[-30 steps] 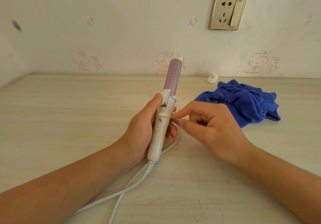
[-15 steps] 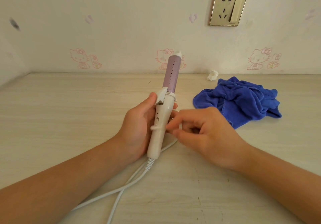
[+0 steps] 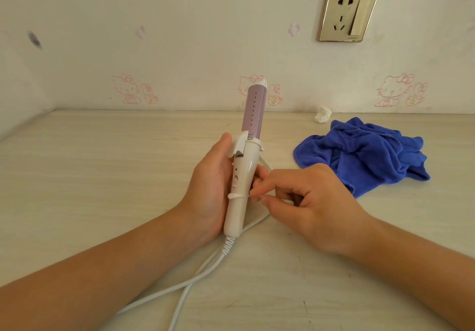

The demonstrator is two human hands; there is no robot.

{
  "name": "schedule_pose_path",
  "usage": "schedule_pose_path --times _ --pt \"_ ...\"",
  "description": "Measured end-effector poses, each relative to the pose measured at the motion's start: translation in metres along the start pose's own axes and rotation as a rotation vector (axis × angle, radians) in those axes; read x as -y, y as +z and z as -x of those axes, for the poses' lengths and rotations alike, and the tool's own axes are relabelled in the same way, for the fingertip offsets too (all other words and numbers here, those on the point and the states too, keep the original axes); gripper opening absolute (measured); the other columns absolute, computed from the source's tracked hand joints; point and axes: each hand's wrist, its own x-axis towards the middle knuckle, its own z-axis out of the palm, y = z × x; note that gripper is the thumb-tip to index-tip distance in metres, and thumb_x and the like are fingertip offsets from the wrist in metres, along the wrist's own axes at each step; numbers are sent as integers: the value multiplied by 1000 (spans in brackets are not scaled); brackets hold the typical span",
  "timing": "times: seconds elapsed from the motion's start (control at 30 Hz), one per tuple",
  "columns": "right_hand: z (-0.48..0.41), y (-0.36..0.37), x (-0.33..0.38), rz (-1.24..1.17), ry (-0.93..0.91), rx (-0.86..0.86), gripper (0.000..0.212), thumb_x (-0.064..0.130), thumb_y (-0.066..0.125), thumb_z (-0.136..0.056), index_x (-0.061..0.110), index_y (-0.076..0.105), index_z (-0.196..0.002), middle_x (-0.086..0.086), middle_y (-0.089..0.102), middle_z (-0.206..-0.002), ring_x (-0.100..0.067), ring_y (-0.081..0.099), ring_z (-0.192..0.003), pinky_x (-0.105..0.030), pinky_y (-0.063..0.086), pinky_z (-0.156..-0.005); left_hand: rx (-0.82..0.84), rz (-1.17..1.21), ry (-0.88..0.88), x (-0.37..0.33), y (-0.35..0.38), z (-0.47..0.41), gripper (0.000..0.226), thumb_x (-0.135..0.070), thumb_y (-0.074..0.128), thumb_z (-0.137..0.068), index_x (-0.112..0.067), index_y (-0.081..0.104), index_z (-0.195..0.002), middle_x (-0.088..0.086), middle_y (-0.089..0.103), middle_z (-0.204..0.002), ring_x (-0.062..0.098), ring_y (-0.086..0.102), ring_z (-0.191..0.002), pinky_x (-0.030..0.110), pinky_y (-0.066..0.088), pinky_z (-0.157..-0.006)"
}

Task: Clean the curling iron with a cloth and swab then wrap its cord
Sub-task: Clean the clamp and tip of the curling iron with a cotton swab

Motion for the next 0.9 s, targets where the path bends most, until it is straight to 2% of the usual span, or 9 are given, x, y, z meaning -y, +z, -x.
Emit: schedule_pose_path --times 0.1,0.17,0.23,0.3,0.37,0.43,0.53,0.7,0.9 --pt "-10 -5 -3 1 -19 -79 15 6 69 -91 15 80 -94 18 47 -47 -2 45 -41 -5 31 -52 -54 -33 40 4 0 -3 69 -60 34 -103 1 64 -116 13 59 -75 24 55 -63 37 47 -66" --pt "-8 -5 -6 -9 -26 -70 16 10 68 -90 19 80 -95 15 48 -48 -5 41 -41 -11 39 -52 -97 -36 37 6 -1 -3 65 -56 40 -103 1 70 -104 15 62 -77 25 58 -64 36 54 -67" --pt "-1 -1 -4 -21 -32 21 18 14 66 -90 23 80 -97 7 45 -48 -10 38 -41 -32 56 -60 -115 -38 19 8 -4 -2 63 -53 41 -102 -3 74 -86 15 69 -78 23 63 -65 32 58 -63" --pt "3 1 0 -17 -41 84 19 15 65 -90 25 79 -98 2 43 -50 -15 38 -42 -43 59 -66 -127 -40 4 10 -4 -3 63 -53 41 -101 -4 76 -84 17 72 -84 24 66 -67 33 60 -64" --pt "-1 -2 1 14 -46 38 16 17 64 -92 25 78 -97 1 44 -49 -14 38 -41 -34 57 -61 -151 -49 21 12 -3 -3 62 -52 42 -101 -8 80 -82 16 72 -81 23 68 -66 33 59 -63" --pt "-9 -10 -2 68 -36 -98 14 14 67 -92 22 78 -96 1 49 -47 -12 41 -41 -17 41 -49 -146 -56 71 14 -2 -3 60 -48 40 -104 -8 81 -86 18 72 -78 24 67 -64 32 58 -59" --pt "-17 -21 -7 96 10 -211 16 4 71 -92 17 79 -95 -2 50 -48 -20 43 -45 -23 37 -48 -121 -59 91 15 -2 -3 61 -46 40 -105 5 73 -106 23 71 -86 27 66 -68 34 58 -60" --pt "-3 -10 2 -1 -42 26 16 11 69 -93 24 79 -93 5 47 -47 -7 36 -41 -13 32 -48 -107 -21 65 14 -2 -1 55 -44 42 -104 -3 78 -96 16 69 -76 23 64 -61 29 56 -55" --pt "-18 -24 -7 78 50 -219 15 3 71 -91 16 78 -93 -4 50 -48 -20 44 -46 -27 42 -49 -67 -102 86 15 -2 1 57 -46 39 -105 -8 79 -91 20 72 -83 24 64 -63 29 55 -57"
